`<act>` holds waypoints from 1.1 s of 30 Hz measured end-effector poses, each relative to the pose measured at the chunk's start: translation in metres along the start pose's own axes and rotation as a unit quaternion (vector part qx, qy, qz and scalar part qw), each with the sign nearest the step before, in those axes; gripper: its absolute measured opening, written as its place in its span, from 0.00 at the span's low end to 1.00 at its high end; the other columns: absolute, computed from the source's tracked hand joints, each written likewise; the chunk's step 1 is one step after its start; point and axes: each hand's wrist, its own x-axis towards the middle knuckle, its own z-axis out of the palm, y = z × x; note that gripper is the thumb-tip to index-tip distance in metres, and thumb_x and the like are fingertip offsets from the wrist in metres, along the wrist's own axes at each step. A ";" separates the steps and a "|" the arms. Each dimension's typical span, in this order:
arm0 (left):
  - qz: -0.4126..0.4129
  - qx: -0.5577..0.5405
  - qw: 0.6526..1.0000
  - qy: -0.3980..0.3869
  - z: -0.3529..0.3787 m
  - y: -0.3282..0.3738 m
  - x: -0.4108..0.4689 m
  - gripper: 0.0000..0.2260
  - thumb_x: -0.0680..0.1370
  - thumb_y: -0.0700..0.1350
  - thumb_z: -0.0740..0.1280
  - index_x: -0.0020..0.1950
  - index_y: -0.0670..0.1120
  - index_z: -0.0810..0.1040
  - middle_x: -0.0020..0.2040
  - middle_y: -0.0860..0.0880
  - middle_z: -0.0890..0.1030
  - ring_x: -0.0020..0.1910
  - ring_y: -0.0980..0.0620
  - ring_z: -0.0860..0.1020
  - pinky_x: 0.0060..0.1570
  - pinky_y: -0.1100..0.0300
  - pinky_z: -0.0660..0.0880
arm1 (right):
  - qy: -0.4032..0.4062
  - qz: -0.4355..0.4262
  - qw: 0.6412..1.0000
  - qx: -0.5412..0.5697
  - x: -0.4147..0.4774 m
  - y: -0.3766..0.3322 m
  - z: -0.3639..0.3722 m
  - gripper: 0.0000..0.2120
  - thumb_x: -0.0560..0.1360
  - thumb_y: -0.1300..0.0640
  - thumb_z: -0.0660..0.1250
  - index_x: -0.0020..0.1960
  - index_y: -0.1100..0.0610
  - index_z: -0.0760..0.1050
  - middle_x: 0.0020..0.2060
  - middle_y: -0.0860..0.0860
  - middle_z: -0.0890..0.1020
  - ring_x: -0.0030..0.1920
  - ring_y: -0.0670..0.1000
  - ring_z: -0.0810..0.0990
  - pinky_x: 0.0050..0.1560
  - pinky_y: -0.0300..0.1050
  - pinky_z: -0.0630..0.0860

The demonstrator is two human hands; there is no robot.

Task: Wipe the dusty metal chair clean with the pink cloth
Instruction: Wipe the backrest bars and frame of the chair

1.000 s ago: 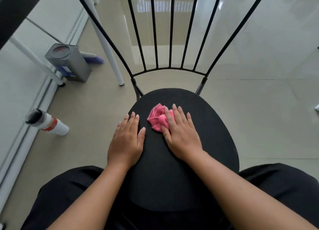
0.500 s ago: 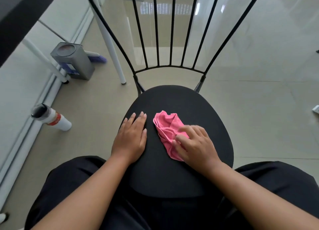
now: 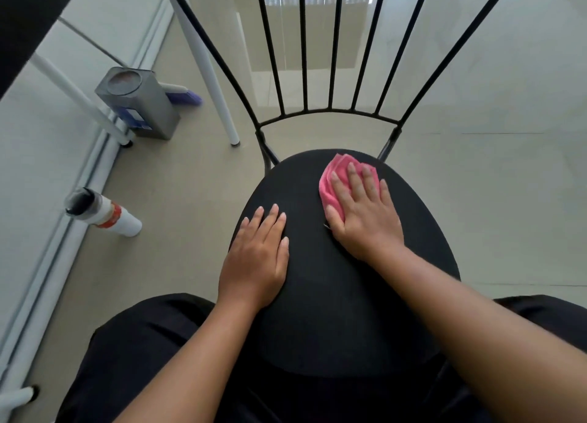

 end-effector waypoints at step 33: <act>-0.073 -0.126 0.988 -0.051 -0.020 0.060 0.062 0.21 0.76 0.57 0.68 0.67 0.53 0.69 0.67 0.54 0.72 0.65 0.46 0.65 0.61 0.51 0.62 | 0.083 0.252 0.871 0.413 -0.056 0.037 -0.024 0.10 0.78 0.51 0.67 0.54 0.55 0.75 0.48 0.49 0.78 0.48 0.51 0.76 0.49 0.46 0.72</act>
